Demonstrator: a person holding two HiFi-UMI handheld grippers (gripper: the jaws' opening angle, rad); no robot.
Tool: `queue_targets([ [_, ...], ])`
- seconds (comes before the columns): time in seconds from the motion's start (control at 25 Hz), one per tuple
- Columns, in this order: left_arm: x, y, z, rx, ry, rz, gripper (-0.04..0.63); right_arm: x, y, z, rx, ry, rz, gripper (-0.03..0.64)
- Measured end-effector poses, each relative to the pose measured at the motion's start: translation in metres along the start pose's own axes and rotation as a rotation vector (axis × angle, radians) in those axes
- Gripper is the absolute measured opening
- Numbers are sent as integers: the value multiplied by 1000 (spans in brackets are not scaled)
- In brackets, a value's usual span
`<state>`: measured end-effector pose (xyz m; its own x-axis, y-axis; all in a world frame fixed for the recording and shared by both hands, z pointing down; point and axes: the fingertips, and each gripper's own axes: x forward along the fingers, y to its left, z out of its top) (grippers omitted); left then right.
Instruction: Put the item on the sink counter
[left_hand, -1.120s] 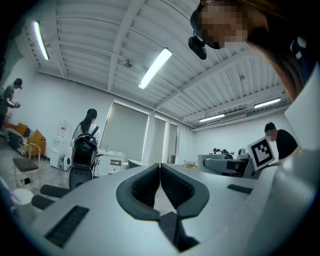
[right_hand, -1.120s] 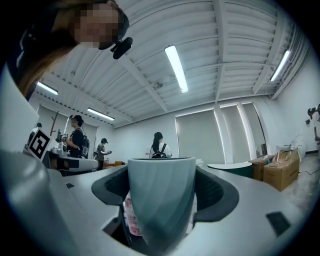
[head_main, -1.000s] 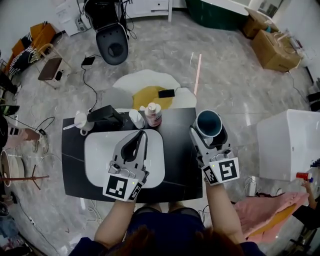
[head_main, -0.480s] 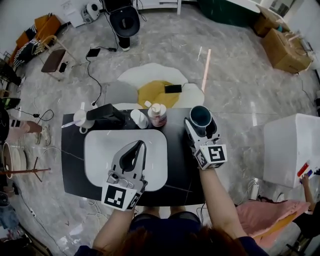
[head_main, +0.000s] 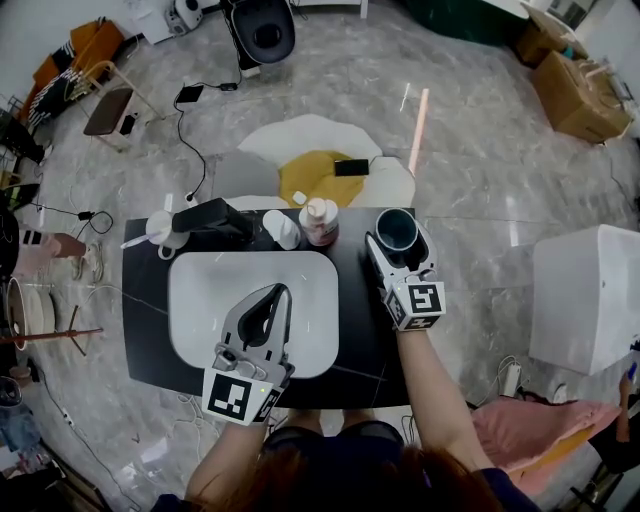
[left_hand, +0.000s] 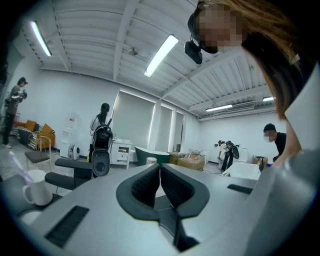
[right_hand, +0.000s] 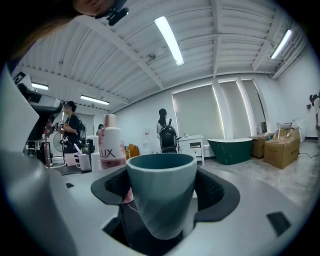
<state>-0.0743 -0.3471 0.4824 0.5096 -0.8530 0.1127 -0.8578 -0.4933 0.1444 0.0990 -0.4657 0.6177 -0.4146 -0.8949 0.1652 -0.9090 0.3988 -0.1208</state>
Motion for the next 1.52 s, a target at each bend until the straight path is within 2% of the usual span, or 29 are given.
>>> queue_targets([
  [0.32, -1, -5, 7, 3, -10, -9, 24, -9, 9, -3, -10, 41, 21, 451],
  [0.48, -4, -9, 17, 8, -31, -14, 23, -18, 15, 23, -20, 1, 29, 460],
  [0.64, -9, -12, 35, 16, -57, -19, 23, -34, 17, 67, -23, -42, 2, 447],
  [0.76, -14, -15, 55, 26, -92, -22, 24, -52, 18, 106, -36, -75, -27, 345],
  [0.84, -18, -18, 69, 35, -115, -20, 23, -70, 19, 135, -48, -121, -51, 238],
  [0.88, -20, -19, 76, 39, -126, -18, 23, -80, 20, 151, -55, -149, -61, 162],
  [1.0, -27, -20, 97, 53, -164, -8, 23, -113, 27, 192, -79, -221, -83, 55],
  [1.08, -34, -19, 110, 63, -189, 1, 23, -134, 33, 214, -91, -257, -95, 22],
  [1.24, -47, -18, 135, 81, -232, 18, 23, -173, 45, 245, -103, -317, -98, 17],
  [1.52, -66, -18, 153, 97, -270, 41, 23, -215, 56, 264, -78, -383, -112, 15],
])
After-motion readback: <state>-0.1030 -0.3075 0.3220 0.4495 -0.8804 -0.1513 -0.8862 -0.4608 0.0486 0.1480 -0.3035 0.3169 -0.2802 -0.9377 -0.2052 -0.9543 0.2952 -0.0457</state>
